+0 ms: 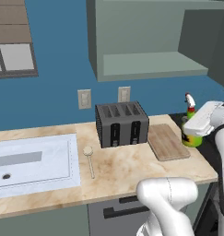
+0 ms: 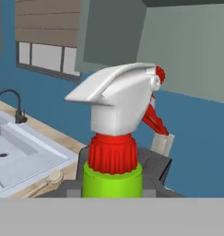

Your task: Grab the spray bottle from the cabinet, then place it next to the cutting board for sanitizing. Then grab the dish brush from the countertop next to the sink and place it next to the cutting board.

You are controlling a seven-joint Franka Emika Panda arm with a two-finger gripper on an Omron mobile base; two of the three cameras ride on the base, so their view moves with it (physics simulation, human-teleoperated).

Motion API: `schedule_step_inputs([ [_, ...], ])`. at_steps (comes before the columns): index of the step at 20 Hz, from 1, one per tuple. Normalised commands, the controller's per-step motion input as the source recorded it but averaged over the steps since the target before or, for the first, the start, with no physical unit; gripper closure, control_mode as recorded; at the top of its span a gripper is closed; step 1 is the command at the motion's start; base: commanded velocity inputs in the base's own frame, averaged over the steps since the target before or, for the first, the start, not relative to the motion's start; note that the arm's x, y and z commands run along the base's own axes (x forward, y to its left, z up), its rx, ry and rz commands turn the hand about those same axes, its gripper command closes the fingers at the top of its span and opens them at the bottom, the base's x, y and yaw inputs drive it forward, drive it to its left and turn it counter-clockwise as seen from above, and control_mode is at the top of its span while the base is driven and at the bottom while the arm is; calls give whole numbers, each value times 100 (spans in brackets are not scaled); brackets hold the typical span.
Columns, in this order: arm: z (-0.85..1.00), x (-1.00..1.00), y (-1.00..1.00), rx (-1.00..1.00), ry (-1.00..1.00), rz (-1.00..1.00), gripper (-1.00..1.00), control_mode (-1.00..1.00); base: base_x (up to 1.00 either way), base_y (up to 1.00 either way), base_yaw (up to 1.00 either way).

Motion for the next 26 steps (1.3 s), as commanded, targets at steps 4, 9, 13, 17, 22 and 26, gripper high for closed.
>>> schedule_step_inputs([
  [4,-94,42,28,3,-4,-5,100,-100,0,0,0],
  [9,-72,58,2,7,15,13,100,-100,0,0,0],
  [13,-64,44,0,8,12,36,100,-100,0,0,0],
  [17,-57,39,2,7,6,45,100,-100,0,0,0],
  [22,-48,40,28,2,1,38,100,-100,0,0,0],
  [26,-43,38,57,0,0,24,100,-100,0,0,0],
])
